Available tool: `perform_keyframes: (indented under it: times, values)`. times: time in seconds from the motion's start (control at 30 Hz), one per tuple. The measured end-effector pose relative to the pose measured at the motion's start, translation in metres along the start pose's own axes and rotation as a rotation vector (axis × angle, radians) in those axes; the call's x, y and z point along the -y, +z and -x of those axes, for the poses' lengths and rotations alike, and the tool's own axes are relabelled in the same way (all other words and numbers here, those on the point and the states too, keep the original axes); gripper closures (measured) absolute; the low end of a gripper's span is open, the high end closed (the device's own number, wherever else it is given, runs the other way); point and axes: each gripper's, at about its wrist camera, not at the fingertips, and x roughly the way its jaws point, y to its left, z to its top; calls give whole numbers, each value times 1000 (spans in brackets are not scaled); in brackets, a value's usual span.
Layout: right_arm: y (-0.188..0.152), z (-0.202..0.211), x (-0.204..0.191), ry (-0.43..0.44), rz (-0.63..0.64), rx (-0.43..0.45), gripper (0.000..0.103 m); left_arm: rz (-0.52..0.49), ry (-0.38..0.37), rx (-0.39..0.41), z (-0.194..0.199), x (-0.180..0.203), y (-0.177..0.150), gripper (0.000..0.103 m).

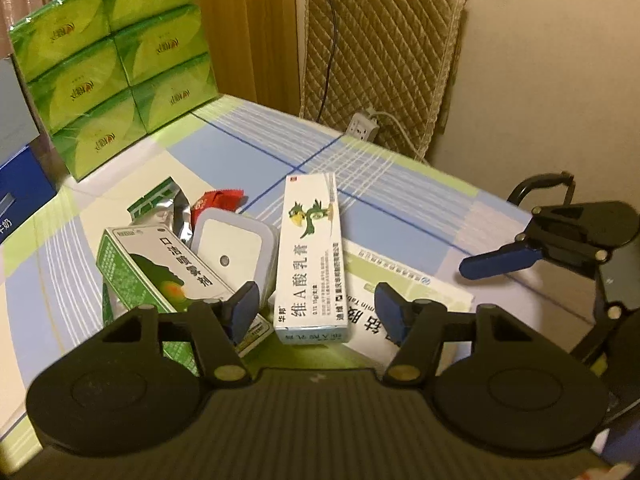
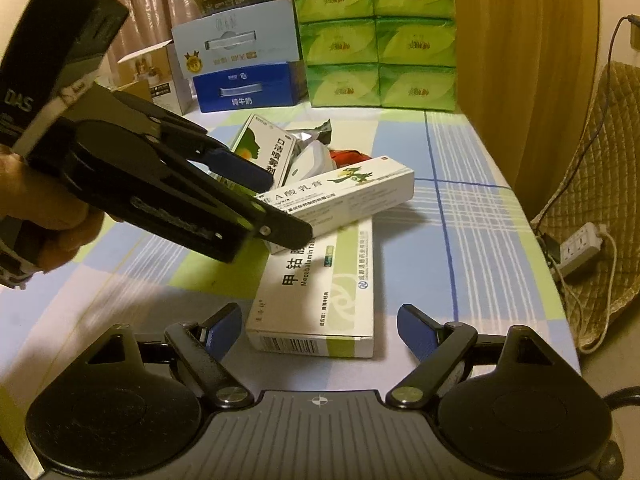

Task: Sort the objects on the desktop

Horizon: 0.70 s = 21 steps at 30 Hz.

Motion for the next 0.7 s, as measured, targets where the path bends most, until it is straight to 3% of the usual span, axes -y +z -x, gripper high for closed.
perform_keyframes:
  times: [0.13, 0.33, 0.43, 0.7]
  values:
    - [0, -6, -2, 6, 8, -4, 20, -4, 4, -18, -5, 2, -3, 69]
    - [2, -17, -6, -6, 16, -14, 21, -1, 13, -18, 7, 4, -8, 70]
    - [1, -19, -9, -31, 25, -34, 32, 3, 28, -20, 22, 4, -16, 70]
    - [-11, 1, -12, -53, 30, -69, 33, 83, 92, -45, 76, 9, -67, 70]
